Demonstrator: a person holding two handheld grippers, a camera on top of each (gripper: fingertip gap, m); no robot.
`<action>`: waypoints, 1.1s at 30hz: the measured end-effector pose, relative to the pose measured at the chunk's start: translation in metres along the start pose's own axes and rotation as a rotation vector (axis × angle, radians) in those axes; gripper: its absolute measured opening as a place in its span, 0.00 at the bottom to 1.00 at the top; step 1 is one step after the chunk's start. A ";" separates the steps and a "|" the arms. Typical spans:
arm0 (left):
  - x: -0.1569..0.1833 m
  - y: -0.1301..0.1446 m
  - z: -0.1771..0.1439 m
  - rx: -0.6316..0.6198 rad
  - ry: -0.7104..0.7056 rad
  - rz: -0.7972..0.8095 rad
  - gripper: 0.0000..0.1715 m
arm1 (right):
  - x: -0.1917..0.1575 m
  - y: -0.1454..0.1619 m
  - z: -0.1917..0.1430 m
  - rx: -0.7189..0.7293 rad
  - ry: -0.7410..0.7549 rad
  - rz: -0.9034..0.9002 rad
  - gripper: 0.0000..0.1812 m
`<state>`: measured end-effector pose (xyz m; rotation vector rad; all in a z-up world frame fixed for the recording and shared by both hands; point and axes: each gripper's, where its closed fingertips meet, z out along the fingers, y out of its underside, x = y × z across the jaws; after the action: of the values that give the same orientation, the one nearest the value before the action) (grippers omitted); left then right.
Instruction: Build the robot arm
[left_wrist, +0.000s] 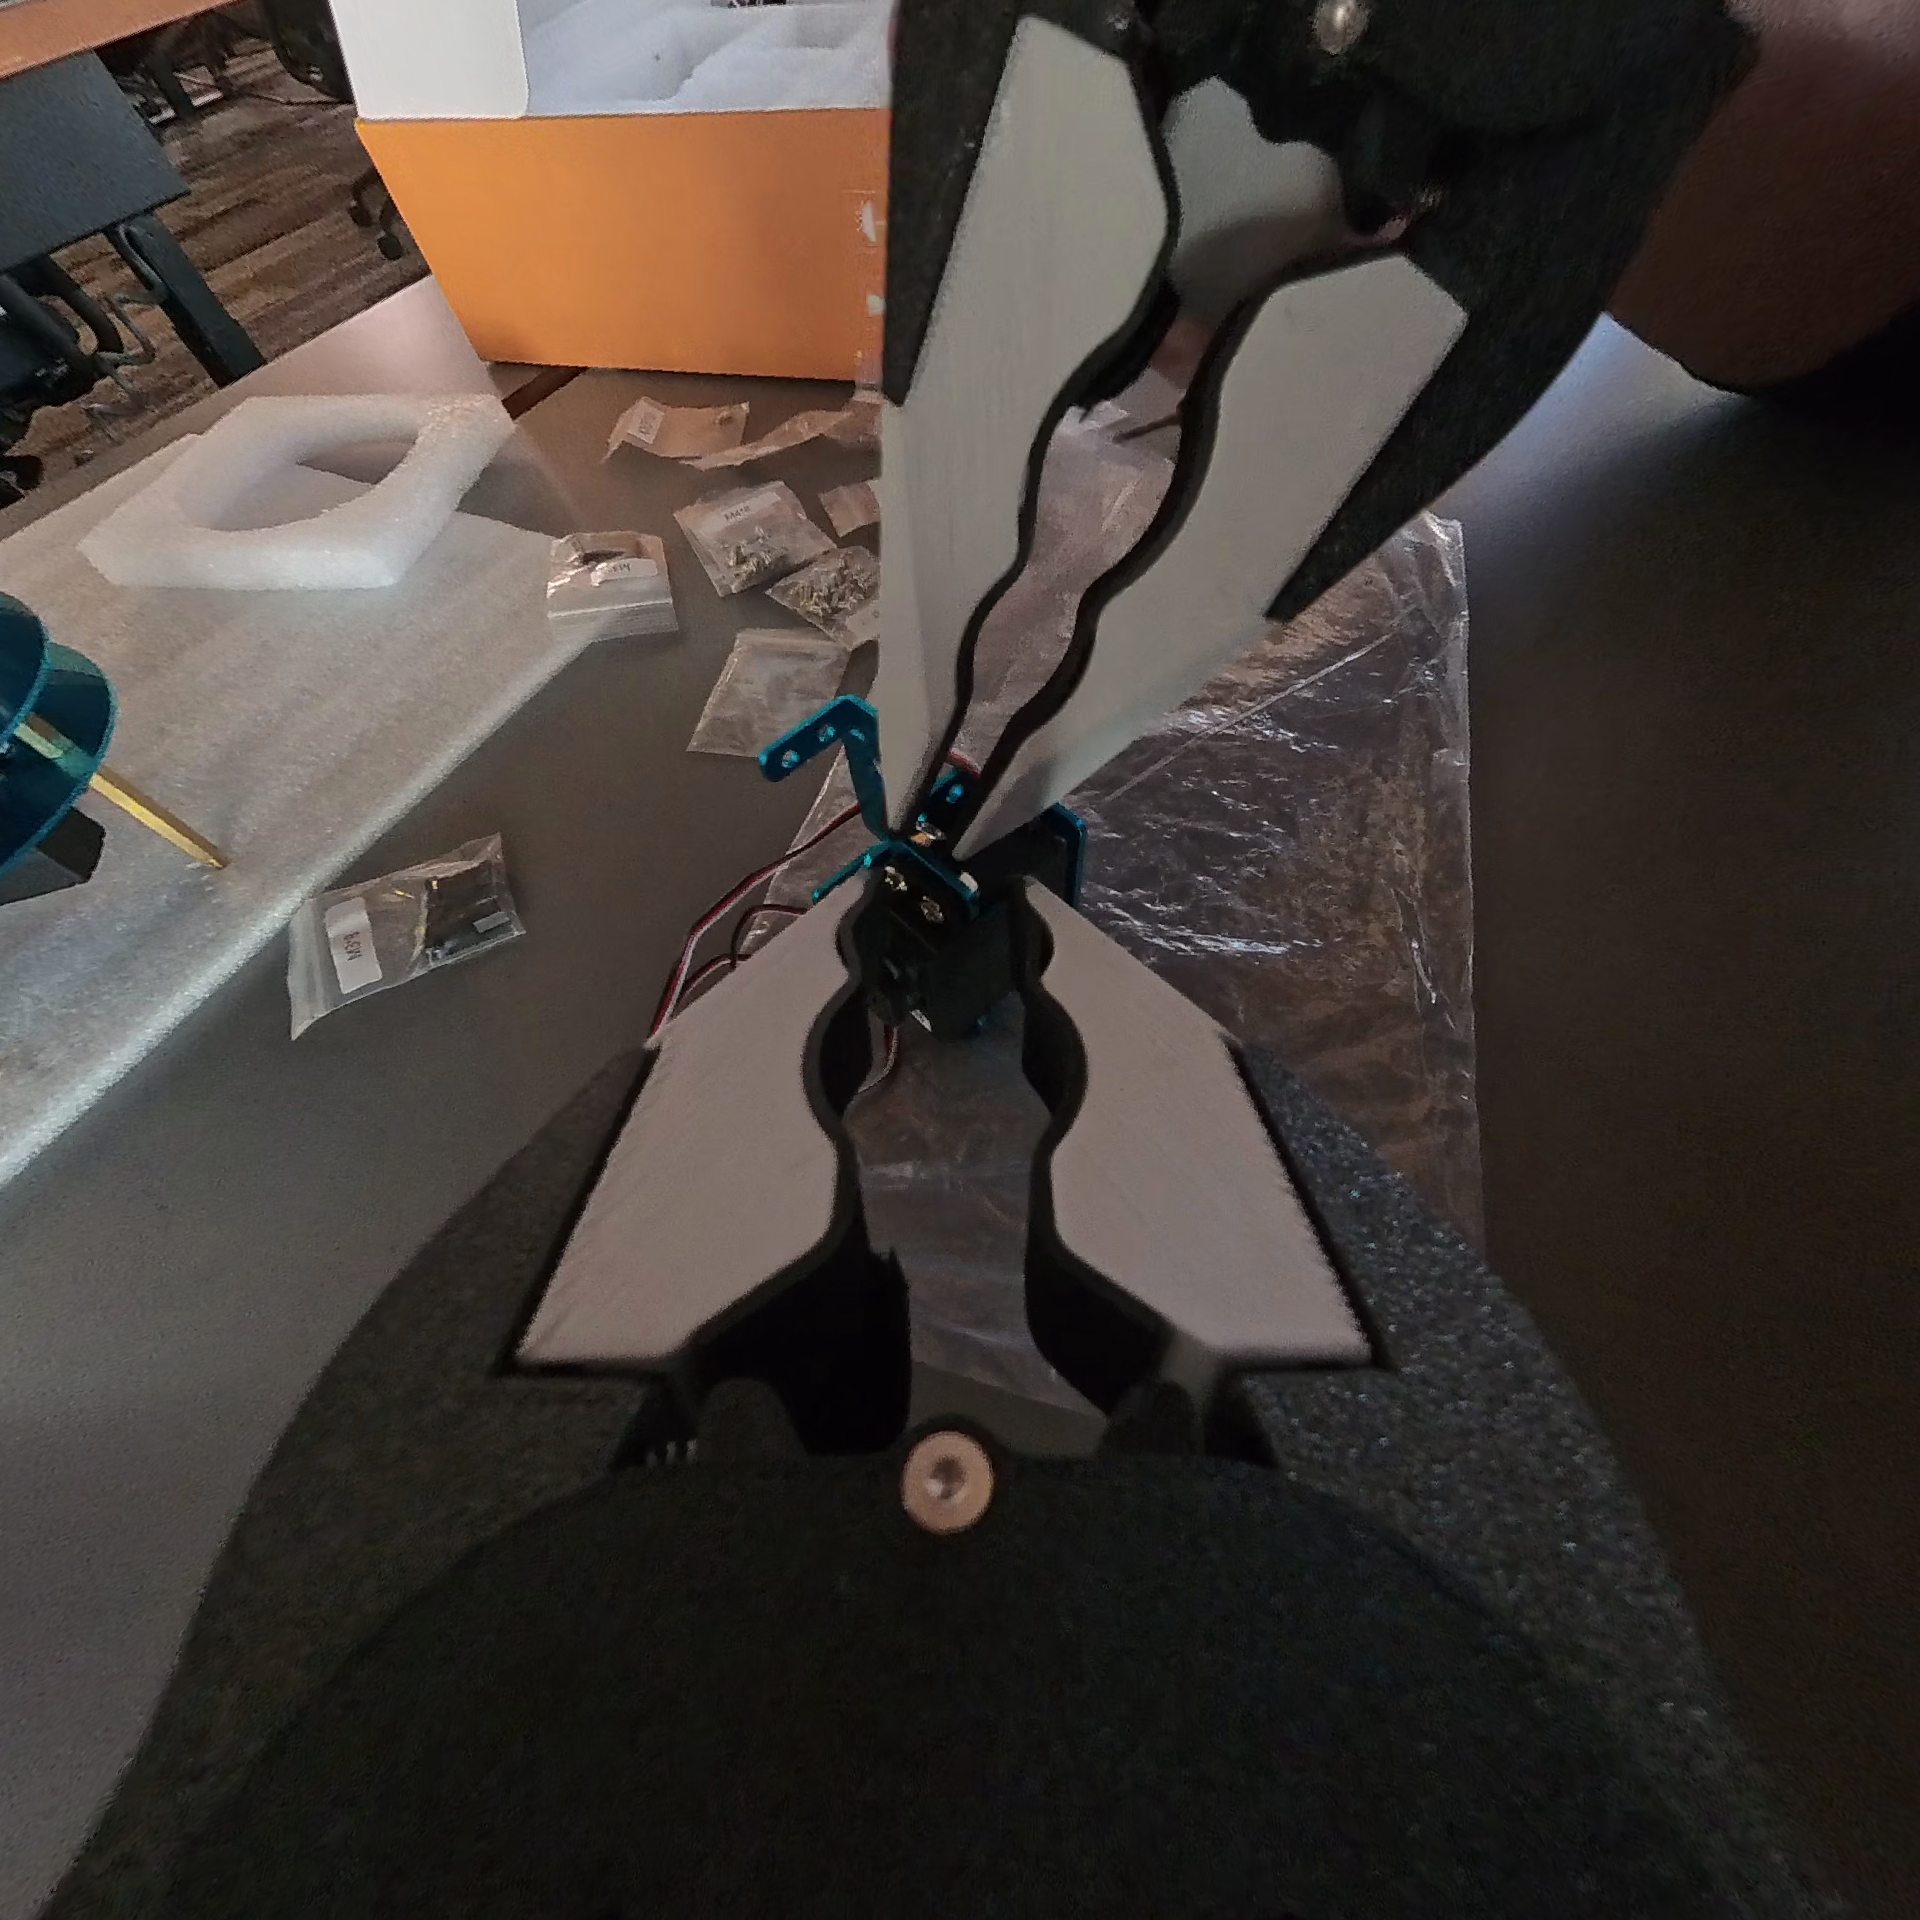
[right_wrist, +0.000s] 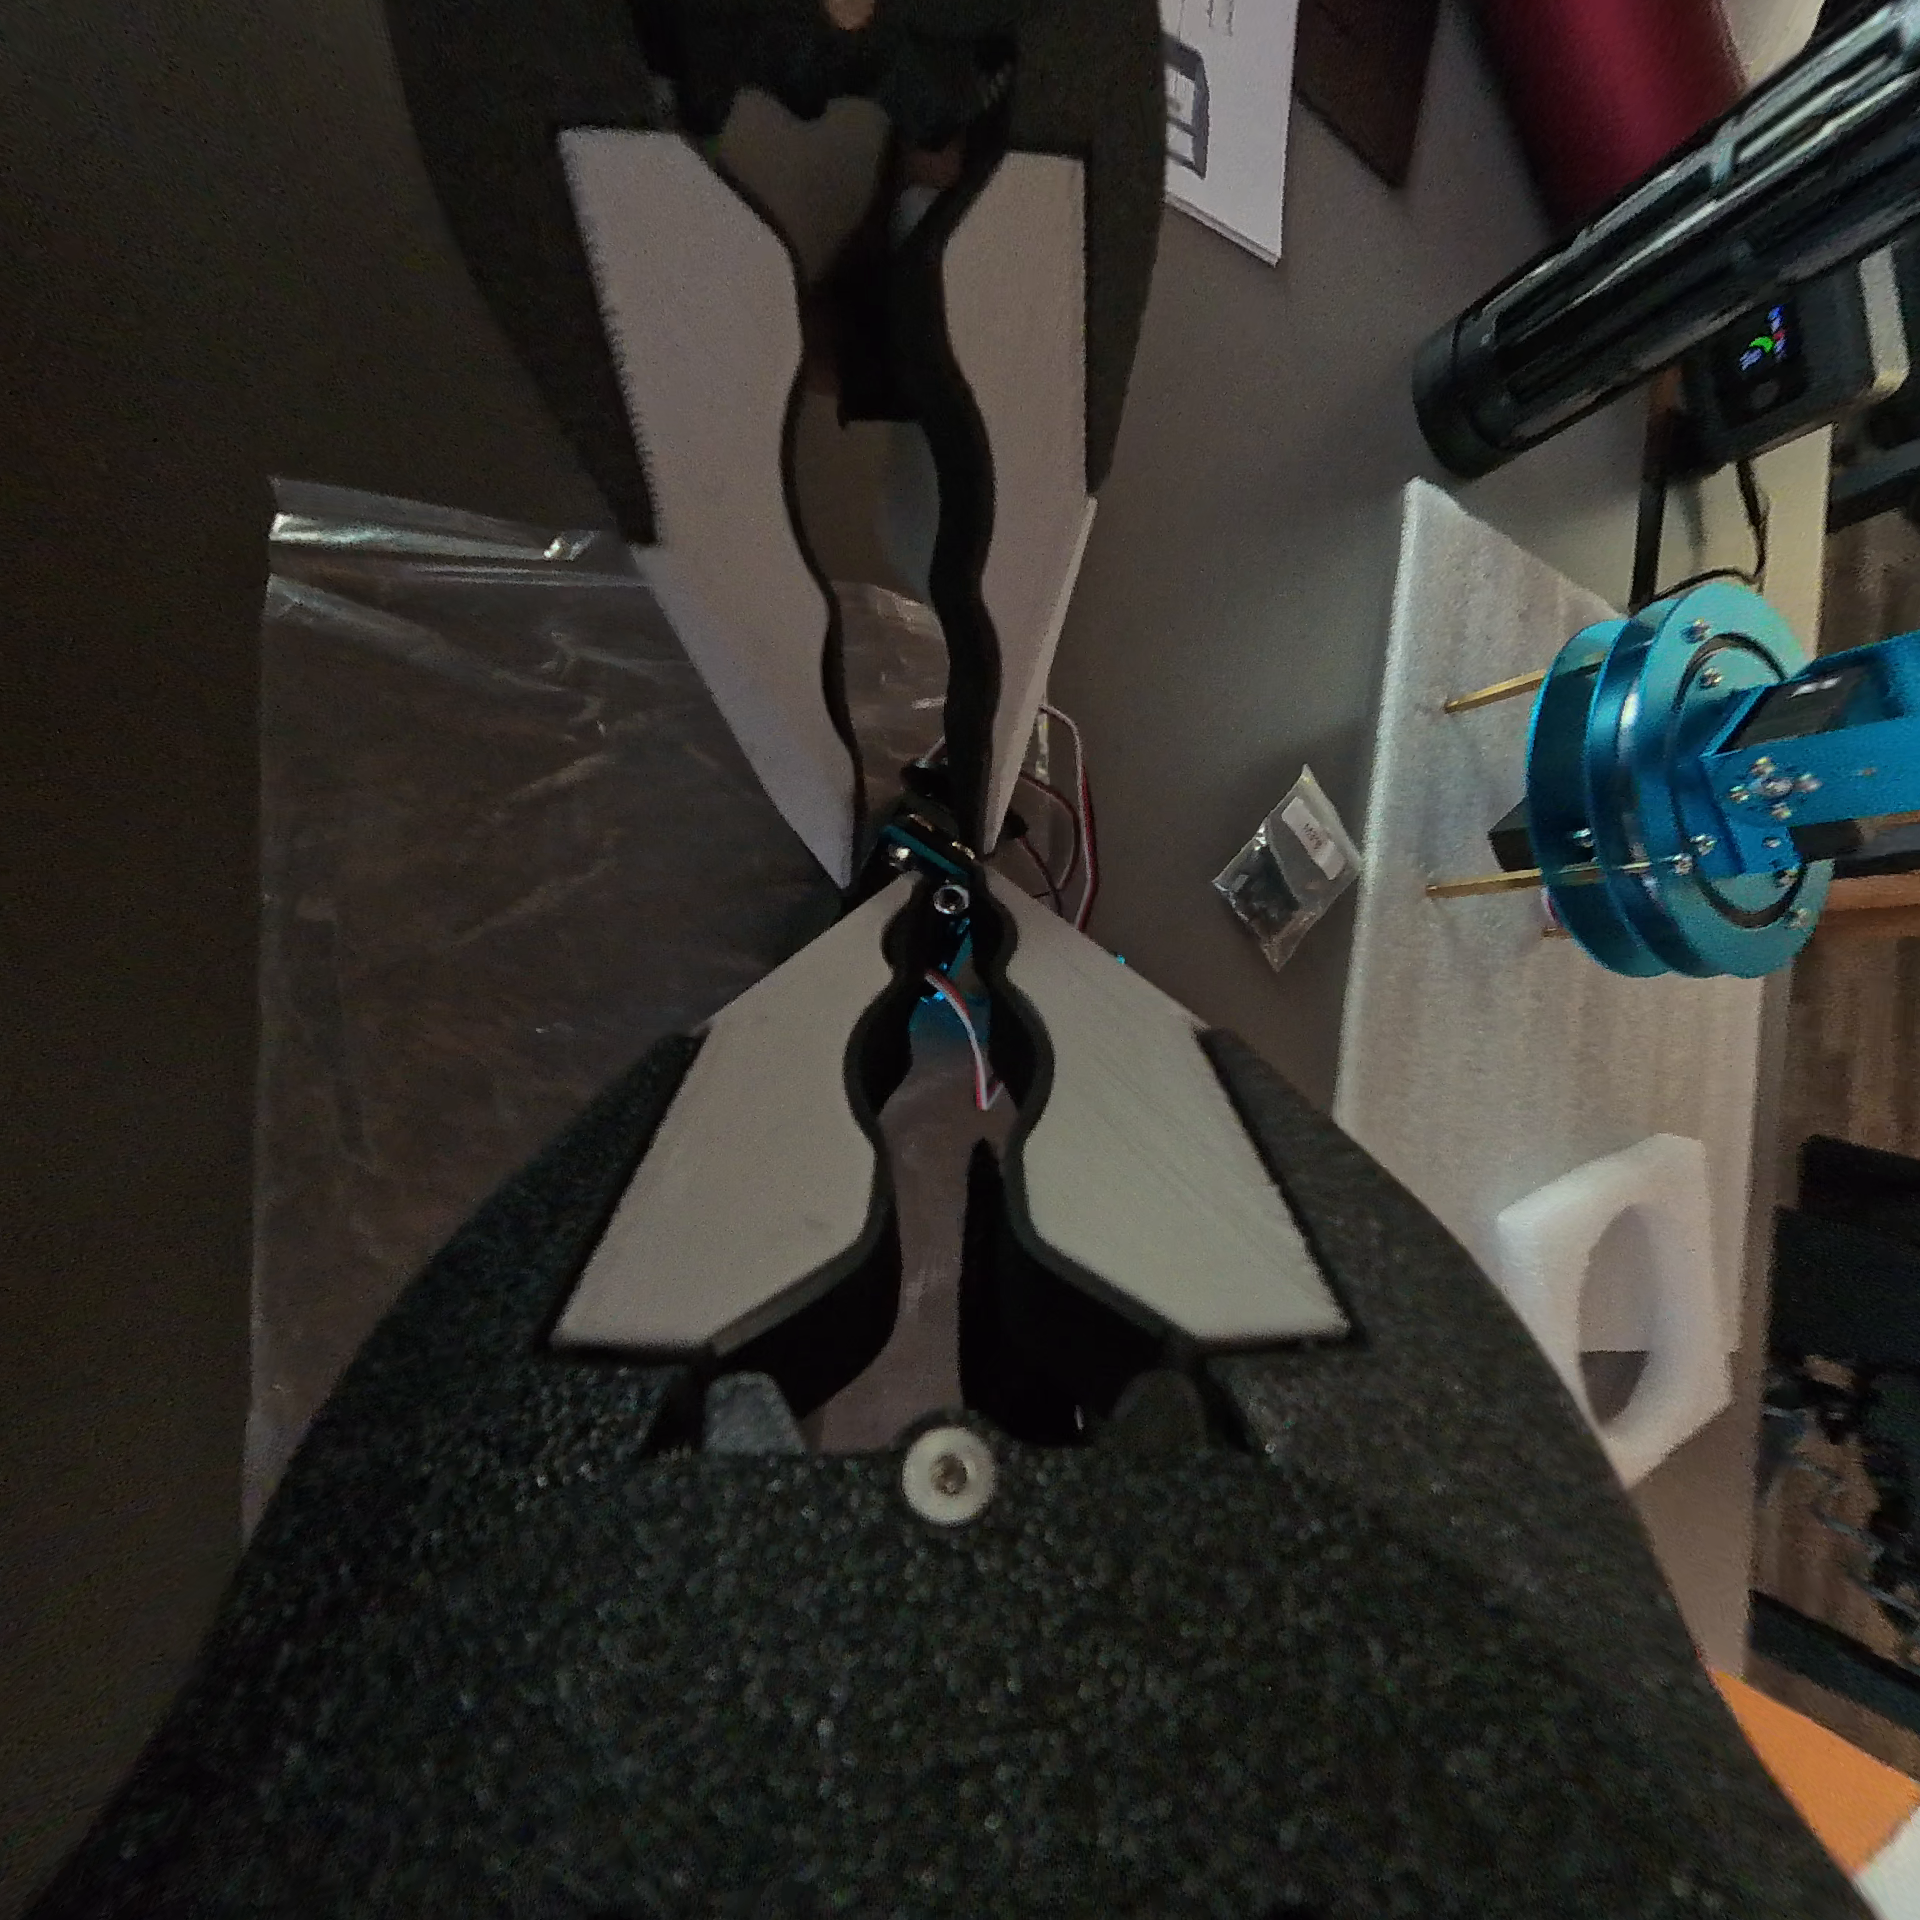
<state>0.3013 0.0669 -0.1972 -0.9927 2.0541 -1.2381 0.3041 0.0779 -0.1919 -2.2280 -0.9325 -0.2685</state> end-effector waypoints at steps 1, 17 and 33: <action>0.000 0.000 0.000 0.000 0.002 -0.006 0.13 | 0.000 0.000 0.001 -0.004 0.011 -0.021 0.03; -0.009 0.001 -0.005 0.009 0.148 -0.266 0.10 | 0.005 -0.003 0.007 -0.007 0.009 -0.187 0.03; -0.009 0.002 -0.005 0.007 0.139 -0.255 0.10 | 0.003 -0.004 0.007 0.008 -0.044 -0.137 0.05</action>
<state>0.3022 0.0775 -0.1959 -1.2265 2.0728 -1.4797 0.3033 0.0868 -0.1938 -2.1733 -1.1105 -0.2789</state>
